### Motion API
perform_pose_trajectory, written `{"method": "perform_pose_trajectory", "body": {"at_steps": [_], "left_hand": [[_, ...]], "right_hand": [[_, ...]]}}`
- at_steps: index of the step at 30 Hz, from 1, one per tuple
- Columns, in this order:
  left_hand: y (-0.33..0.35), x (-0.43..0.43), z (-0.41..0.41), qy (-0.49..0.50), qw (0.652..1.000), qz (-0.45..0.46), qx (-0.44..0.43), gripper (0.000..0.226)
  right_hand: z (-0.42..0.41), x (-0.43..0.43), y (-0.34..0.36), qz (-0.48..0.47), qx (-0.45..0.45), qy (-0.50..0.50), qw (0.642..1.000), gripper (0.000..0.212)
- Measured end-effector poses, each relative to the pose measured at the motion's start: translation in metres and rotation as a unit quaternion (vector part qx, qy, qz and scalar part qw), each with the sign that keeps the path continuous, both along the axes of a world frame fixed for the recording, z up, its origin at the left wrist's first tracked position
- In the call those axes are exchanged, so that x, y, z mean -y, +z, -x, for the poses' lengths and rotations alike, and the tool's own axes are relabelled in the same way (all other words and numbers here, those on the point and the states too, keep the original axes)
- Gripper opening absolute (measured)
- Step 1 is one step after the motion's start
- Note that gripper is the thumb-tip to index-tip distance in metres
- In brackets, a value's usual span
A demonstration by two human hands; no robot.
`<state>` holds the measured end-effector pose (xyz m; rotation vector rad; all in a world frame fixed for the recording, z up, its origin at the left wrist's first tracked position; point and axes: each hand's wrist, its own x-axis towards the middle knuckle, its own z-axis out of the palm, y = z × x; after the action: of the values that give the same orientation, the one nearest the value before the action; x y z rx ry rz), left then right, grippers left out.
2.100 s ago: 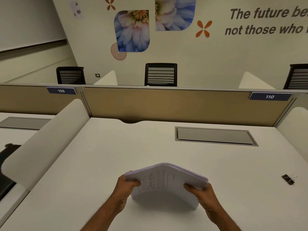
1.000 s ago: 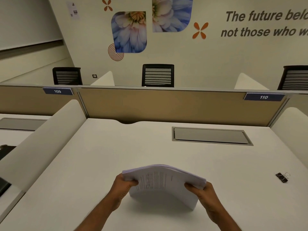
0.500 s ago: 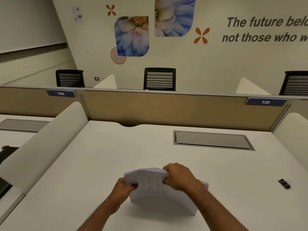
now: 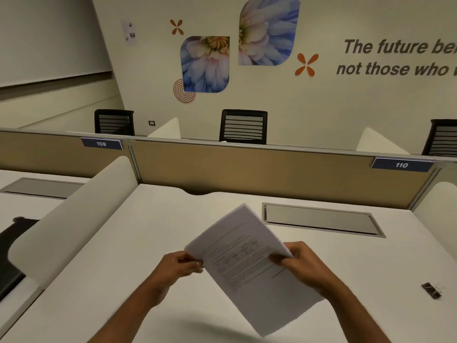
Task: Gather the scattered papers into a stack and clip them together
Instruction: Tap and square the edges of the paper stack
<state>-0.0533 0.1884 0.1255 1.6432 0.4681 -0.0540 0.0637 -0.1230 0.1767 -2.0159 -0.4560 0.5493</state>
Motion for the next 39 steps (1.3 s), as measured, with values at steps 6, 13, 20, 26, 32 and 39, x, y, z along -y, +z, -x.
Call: {"method": "perform_pose_trajectory", "body": {"at_steps": [6,13,20,26,32,39], "left_hand": [[0.017,0.046,-0.014,-0.054,0.985,0.156,0.045,0.036],[0.013,0.075,-0.026,-0.011,0.991,0.100,0.089,0.047],[-0.021,0.091,-0.018,0.053,0.997,0.055,0.020,0.027],[-0.013,0.094,-0.019,0.075,0.994,0.075,0.017,0.028],[-0.001,0.089,-0.017,0.079,0.993,0.084,0.027,0.030],[0.022,0.076,-0.023,-0.004,0.998,0.058,0.037,0.030]], "right_hand": [[0.015,0.010,-0.017,-0.213,-0.079,-0.085,0.970,0.034],[0.027,0.003,-0.037,-0.242,-0.057,-0.134,0.959,0.013],[0.031,-0.013,-0.078,-0.153,-0.063,-0.233,0.958,0.009],[0.039,-0.018,-0.080,-0.203,-0.031,-0.276,0.939,0.016],[0.039,-0.016,-0.080,-0.233,-0.055,-0.271,0.932,0.015],[0.023,0.002,-0.055,-0.210,-0.084,-0.170,0.959,0.016]]}}
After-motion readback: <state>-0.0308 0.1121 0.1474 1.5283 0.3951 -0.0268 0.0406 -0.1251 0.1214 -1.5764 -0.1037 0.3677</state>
